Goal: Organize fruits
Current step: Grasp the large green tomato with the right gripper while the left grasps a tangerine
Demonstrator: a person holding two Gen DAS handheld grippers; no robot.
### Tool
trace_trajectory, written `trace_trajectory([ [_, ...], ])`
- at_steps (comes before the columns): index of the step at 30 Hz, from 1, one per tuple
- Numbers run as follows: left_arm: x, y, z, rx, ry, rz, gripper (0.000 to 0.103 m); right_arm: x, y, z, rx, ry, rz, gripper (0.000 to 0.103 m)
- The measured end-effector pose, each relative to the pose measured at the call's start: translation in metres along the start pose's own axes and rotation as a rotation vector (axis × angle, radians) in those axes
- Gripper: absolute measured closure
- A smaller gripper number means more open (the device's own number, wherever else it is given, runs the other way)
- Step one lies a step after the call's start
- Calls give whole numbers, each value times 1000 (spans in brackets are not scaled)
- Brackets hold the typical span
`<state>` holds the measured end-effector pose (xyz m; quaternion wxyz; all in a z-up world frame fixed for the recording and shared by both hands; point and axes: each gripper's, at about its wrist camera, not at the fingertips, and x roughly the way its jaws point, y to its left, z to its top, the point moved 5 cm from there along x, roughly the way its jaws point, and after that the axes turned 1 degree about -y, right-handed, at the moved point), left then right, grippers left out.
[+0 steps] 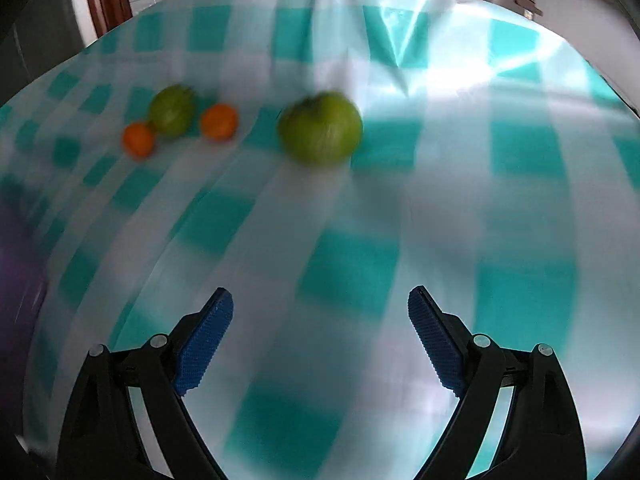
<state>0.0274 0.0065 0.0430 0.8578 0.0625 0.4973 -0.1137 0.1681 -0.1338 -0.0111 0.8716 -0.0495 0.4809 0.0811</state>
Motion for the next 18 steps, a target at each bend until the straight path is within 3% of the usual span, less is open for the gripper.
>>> trace_trajectory([
  [5,23,27,1,-112,36,23,2,51,10,57,-63,-29,-17,16],
  [8,36,42,9,-180,51,25,2,67,14,67,-91,-34,-40,16],
  [9,41,45,12,-194,53,24,2,67,15,68,-99,-53,-40,24],
  [11,54,50,24,-214,53,31,2,61,10,63,-83,-80,-42,36],
  [12,64,53,33,-226,51,37,2,55,4,55,-38,-81,-3,36],
  [18,122,59,100,-273,14,56,2,-5,-17,-17,49,-107,41,36],
])
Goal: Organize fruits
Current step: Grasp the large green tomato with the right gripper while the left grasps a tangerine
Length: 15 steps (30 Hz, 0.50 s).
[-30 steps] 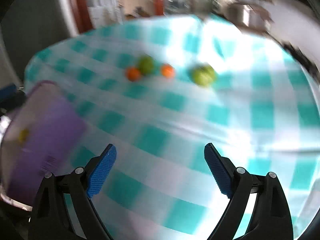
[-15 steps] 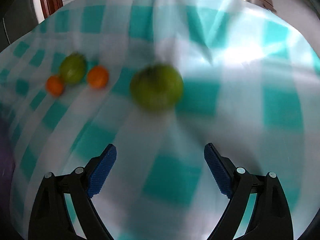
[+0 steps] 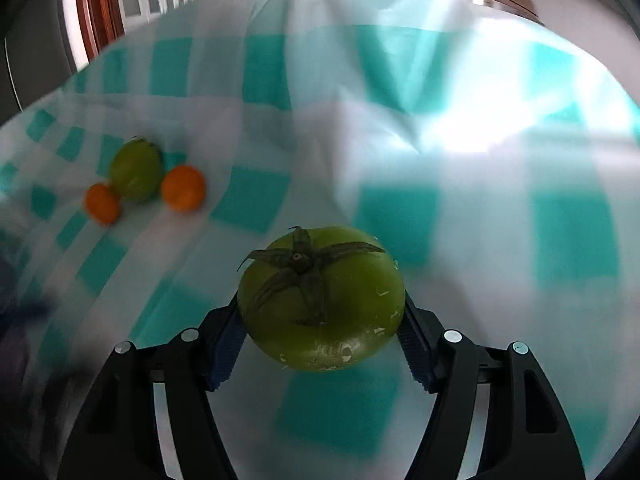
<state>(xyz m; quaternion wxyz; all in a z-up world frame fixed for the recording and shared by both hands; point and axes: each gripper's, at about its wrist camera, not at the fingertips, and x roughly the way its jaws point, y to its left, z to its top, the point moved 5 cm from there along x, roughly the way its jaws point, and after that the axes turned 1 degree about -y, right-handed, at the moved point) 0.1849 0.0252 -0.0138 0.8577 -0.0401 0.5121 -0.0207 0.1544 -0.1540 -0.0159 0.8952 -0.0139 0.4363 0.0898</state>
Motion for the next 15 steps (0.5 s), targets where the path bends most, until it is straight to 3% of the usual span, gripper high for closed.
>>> trace_trajectory([
  [7,71,-18,69,10,-38,81,4,-63,4,-77,58,49,60,36],
  [10,77,-25,79,39,-81,95,7,-74,12,-93,32,57,71,36],
  [11,73,-29,80,69,-104,77,29,-77,13,-96,29,58,73,36],
  [12,68,-34,79,110,-120,57,58,-80,15,-98,31,60,76,36],
  [13,64,-34,79,112,-119,46,66,-81,14,-101,35,63,78,36],
  [15,51,-30,74,67,-105,-43,67,-81,16,-103,39,64,76,36],
])
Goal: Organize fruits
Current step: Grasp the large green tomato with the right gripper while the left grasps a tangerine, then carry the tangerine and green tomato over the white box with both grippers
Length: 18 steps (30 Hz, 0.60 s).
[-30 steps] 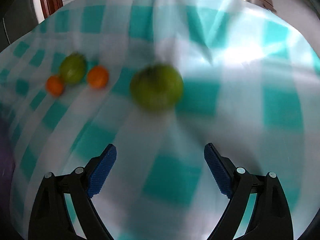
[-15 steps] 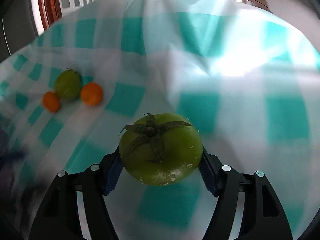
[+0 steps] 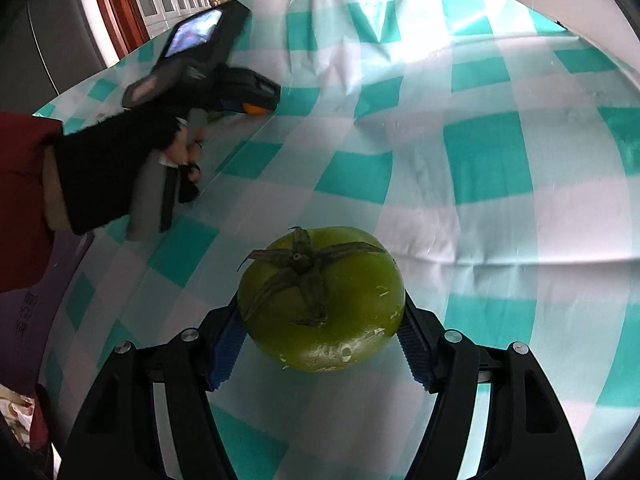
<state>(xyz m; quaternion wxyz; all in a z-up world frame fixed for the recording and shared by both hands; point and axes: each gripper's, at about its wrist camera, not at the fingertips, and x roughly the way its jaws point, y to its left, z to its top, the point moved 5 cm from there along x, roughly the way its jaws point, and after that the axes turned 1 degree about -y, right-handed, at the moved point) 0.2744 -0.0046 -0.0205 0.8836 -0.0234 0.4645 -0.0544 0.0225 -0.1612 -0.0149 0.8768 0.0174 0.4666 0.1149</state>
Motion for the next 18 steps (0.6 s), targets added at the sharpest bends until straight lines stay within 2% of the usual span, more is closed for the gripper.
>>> trace_trajectory([
  [2,-23,-3,-5,22,-31,-34,67,8,4,12,5,-3,3,36],
  [6,-73,-6,-25,45,-56,-94,67,-8,19,6,4,0,19,36],
  [11,-137,-12,-82,97,-23,-122,67,-15,38,-2,6,37,28,36],
  [14,-178,-18,-126,123,29,-151,67,-22,49,-5,22,70,27,36],
  [18,-221,-12,-166,169,64,-188,67,-38,62,4,4,86,17,36],
])
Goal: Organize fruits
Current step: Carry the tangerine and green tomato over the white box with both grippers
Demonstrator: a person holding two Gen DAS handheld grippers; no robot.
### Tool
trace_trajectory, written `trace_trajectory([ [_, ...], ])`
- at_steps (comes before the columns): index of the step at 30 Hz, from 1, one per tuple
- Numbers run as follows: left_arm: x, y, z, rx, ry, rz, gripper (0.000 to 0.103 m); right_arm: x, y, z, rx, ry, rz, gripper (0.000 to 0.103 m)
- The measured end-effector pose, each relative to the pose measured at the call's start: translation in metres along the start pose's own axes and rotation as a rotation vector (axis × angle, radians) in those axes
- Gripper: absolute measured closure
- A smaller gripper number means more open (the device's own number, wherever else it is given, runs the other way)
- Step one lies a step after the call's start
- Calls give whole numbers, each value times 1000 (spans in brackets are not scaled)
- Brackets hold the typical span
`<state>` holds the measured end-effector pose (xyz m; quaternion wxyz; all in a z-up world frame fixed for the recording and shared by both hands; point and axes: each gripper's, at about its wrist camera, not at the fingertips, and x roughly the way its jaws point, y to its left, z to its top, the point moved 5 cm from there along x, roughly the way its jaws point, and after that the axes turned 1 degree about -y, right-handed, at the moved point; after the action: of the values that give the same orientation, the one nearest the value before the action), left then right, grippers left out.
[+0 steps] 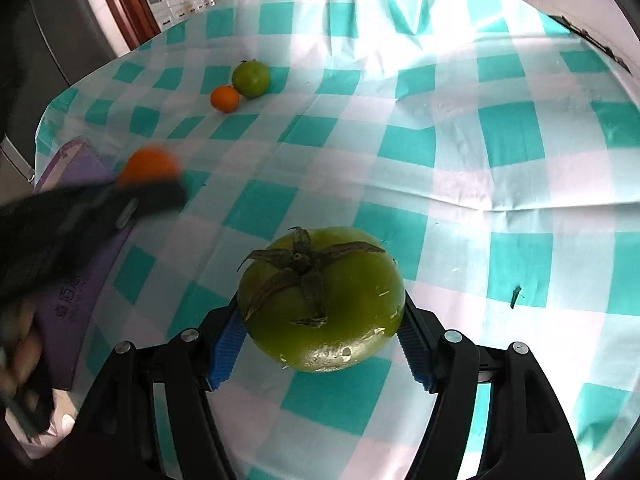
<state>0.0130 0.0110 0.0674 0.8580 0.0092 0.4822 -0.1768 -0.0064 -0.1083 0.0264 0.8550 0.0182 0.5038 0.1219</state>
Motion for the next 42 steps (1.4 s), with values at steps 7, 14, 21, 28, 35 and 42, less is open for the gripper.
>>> trace_trajectory([
  [7,-79,15,-10,111,-83,33,66,-31,38,27,-61,-43,19,36],
  [14,-134,63,13,66,-203,105,66,-52,86,56,-167,-94,55,36],
  [21,-180,117,17,-40,-285,165,66,-72,132,86,-256,-143,107,36],
  [28,-205,170,0,-139,-308,218,66,-77,184,99,-347,-160,158,36],
  [35,-215,222,-27,-261,-310,272,66,-79,232,106,-445,-173,212,36],
  [42,-214,254,-52,-320,-275,302,66,-63,263,98,-507,-130,250,36],
])
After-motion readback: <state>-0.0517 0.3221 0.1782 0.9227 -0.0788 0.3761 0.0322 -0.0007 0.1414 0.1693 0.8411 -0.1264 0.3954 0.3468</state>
